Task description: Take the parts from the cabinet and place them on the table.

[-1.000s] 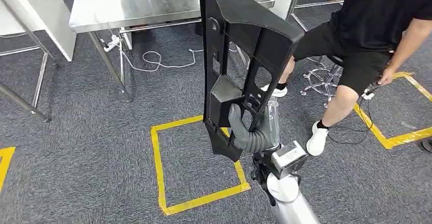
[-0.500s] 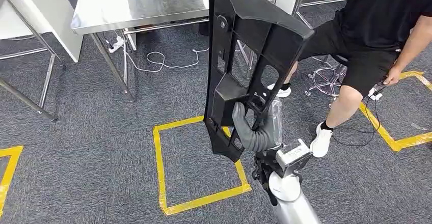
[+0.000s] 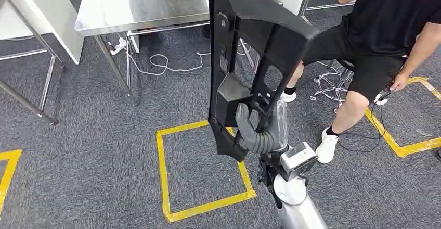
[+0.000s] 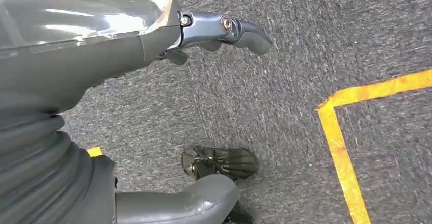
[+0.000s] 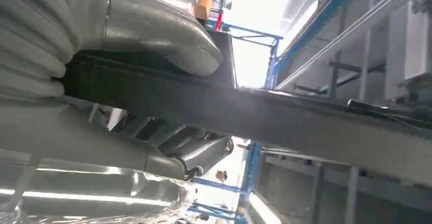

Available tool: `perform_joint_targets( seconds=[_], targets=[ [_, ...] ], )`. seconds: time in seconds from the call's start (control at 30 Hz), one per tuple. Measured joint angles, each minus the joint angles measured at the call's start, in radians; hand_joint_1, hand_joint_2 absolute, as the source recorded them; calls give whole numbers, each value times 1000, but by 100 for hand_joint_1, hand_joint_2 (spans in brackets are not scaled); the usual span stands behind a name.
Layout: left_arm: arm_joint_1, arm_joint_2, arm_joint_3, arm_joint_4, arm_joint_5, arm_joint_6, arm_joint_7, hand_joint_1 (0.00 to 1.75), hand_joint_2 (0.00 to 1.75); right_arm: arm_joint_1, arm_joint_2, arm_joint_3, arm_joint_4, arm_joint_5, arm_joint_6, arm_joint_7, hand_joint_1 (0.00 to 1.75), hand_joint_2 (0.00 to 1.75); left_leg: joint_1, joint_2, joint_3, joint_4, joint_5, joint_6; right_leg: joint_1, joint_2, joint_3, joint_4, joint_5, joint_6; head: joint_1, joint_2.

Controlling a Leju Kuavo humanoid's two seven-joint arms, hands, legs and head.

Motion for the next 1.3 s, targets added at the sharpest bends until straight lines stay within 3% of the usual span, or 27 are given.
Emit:
perform_joint_targets(
  seconds=[0.07, 0.13, 0.17, 0.2, 0.3, 0.37, 0.47, 0.5, 0.53, 0.57, 0.63, 0.67, 0.7, 0.73, 0.8, 0.83, 0.87, 0.9, 0.93, 0.97, 1.0, 1.03, 1.07, 1.13, 1.17, 1.23, 1.3],
  targets=[
    [2, -1, 0, 0, 0, -2, 0, 0, 175, 2, 0, 0, 1, 0, 0, 0, 175, 175, 7, -4, 4, 7, -10, -14, -12, 0, 35, -90, 55, 30, 0, 0],
    [1, -2, 0, 0, 0, -3, 0, 0, 175, 1, 0, 0, 1, -1, 0, 0, 175, 175, 13, -7, 3, 34, -33, -34, -28, 0, 118, -264, 125, 62, 2, 0],
    [1, 0, 1, 0, 0, -2, 0, 0, 175, -1, 0, 0, 2, -1, -1, 0, 175, 175, 8, -8, -6, 49, -46, -47, -20, 7, 127, -267, 106, 52, 7, 0],
    [-1, 0, 0, 0, 0, -2, 2, 0, 175, 1, 2, 1, 2, 0, -1, 2, 175, 175, 7, -10, -9, 58, -54, -52, -23, 12, 126, -269, 106, 27, 6, 0],
    [1, -1, 0, 0, -1, 0, 5, 0, 175, 0, 3, 0, 2, -3, -2, 3, 175, 175, 16, -11, -3, 55, -61, -59, -16, 10, 128, -260, 94, -1, 4, 0],
    [-1, 0, 1, 0, -1, 1, 5, 0, 175, -1, 6, -1, 1, -2, -2, 3, 175, 175, 19, 11, -18, 109, -84, -62, -16, 10, 145, -263, 85, -18, 0, 0],
    [0, 0, 1, 0, -1, 0, 6, 0, 175, -2, 8, 0, 2, -2, -2, 3, 175, 175, 15, 19, -173, 359, -166, -60, -1, 6, 160, -263, 69, -40, -1, 0],
    [2, 0, 0, 0, -1, 0, 6, 0, 175, 0, 8, 0, 3, -2, -2, 3, 175, 175, 15, 19, -208, 397, -162, -56, 3, 7, 166, -263, 63, -42, -2, 0],
    [5, -1, 1, 0, 0, 0, 7, 0, 175, 3, 9, 0, 3, -2, -2, 3, 175, 175, 12, 19, -220, 387, -133, -48, 8, 7, 174, -263, 56, -42, -1, 0],
    [6, 0, 1, 0, 0, 0, 8, 0, 175, 3, 9, 0, 3, -2, -2, 3, 175, 175, 6, 18, -208, 332, -83, -37, 13, 9, 186, -263, 48, -44, -2, 0],
    [7, 0, 0, 0, -1, 0, 9, 0, 175, 1, 10, 0, 3, -2, -2, 3, 175, 175, -14, 19, -142, 153, 34, 0, 20, 8, 213, -266, 30, -44, -2, 0],
    [7, 5, 1, 2, -1, 0, 11, 0, 175, 2, 10, 0, 3, -2, -2, 3, 175, 175, -21, 24, -125, 129, 25, 21, 12, 7, 210, -270, 24, -44, 4, 0],
    [6, 3, 0, 1, -1, -3, 14, 0, 175, -2, 10, 0, 3, -2, -2, 2, 175, 175, -31, 29, -116, 109, 16, 28, 25, 7, 220, -273, 19, -35, 11, 0],
    [3, 4, 0, 1, -2, -4, 15, 0, 175, -3, 11, 0, 3, -1, -2, 3, 175, 175, -36, 27, -114, 103, 12, 29, 11, 4, 219, -280, 21, -30, 4, 0],
    [5, 5, 1, 1, -2, -9, 24, 0, 175, -5, 10, 1, 3, -1, -1, 3, 175, 175, -41, 22, -94, 74, 9, 35, 17, 2, 237, -275, 37, -7, 0, 0],
    [6, 3, 0, 0, -2, -10, 27, 0, 175, -7, 10, 0, 3, 0, -1, 3, 175, 175, -24, 20, -64, 49, 14, 31, 24, 0, 221, -256, 30, -5, 0, 0],
    [7, 3, 1, 0, -3, -12, 29, 0, 175, -10, 9, 1, 3, 0, -1, 3, 175, 175, -27, 20, -47, 38, 12, 30, 20, 0, 215, -219, 30, -5, -4, -1],
    [6, 2, 0, 0, -3, -12, 32, 0, 175, -14, 9, 1, 3, 0, -1, 2, 175, 175, -24, 18, -38, 35, 9, 33, 20, 2, 172, -152, 22, -7, -5, 0],
    [4, 3, 1, 0, -3, -13, 34, 0, 175, -14, 8, 1, 3, 0, -1, 2, 175, 175, -21, 17, -33, 33, 3, 32, 19, 2, 122, -81, 1, -4, -1, 0],
    [4, 2, 1, 0, -3, -13, 34, 0, 175, -12, 8, 1, 3, 0, -1, 3, 175, 175, -21, 14, -30, 33, -4, 28, 18, 2, 72, -16, -33, -10, 0, 0],
    [5, 2, 0, 0, -3, -15, 35, 0, 175, -8, 6, 1, 3, 0, -1, 3, 175, 175, -20, 12, -23, 34, -12, 23, 15, 2, 29, 29, -58, -12, 0, 0],
    [7, 0, 0, 0, -3, -16, 35, 0, 175, -5, 5, 1, 3, 0, -1, 3, 175, 175, -19, 10, -14, 34, -19, 18, 10, 2, 12, 27, -51, -3, 0, 0],
    [9, 0, 0, 0, -3, -16, 36, 0, 175, -4, 3, 2, 3, 0, -1, 3, 175, 175, -17, 7, -1, 34, -28, 13, 7, 1, 21, -22, -18, 19, 0, 0],
    [9, -2, 0, 0, -3, -16, 36, 0, 175, -5, 2, 2, 3, 0, -1, 3, 175, 175, -12, 5, 27, 35, -49, 1, -3, 0, 74, -187, 80, 50, 1, 0],
    [9, -2, 1, 1, -3, -16, 36, 0, 175, -4, 1, 2, 4, 0, -1, 3, 175, 175, -13, 4, 29, 36, -59, -7, -8, 0, 93, -260, 132, 55, 5, 0],
    [5, -2, 0, 1, -3, -16, 37, 0, 175, -3, 0, 3, 5, 2, -1, 4, 175, 175, -20, 5, 30, 42, -82, -24, -1, -4, 101, -284, 130, 9, 7, 0],
    [7, -2, 1, 1, -3, -16, 39, 0, 175, -4, 0, 2, 5, 0, -1, 4, 175, 175, -15, 7, 41, 48, -80, -33, -3, -1, 102, -283, 133, -12, 3, 0]
  ],
)
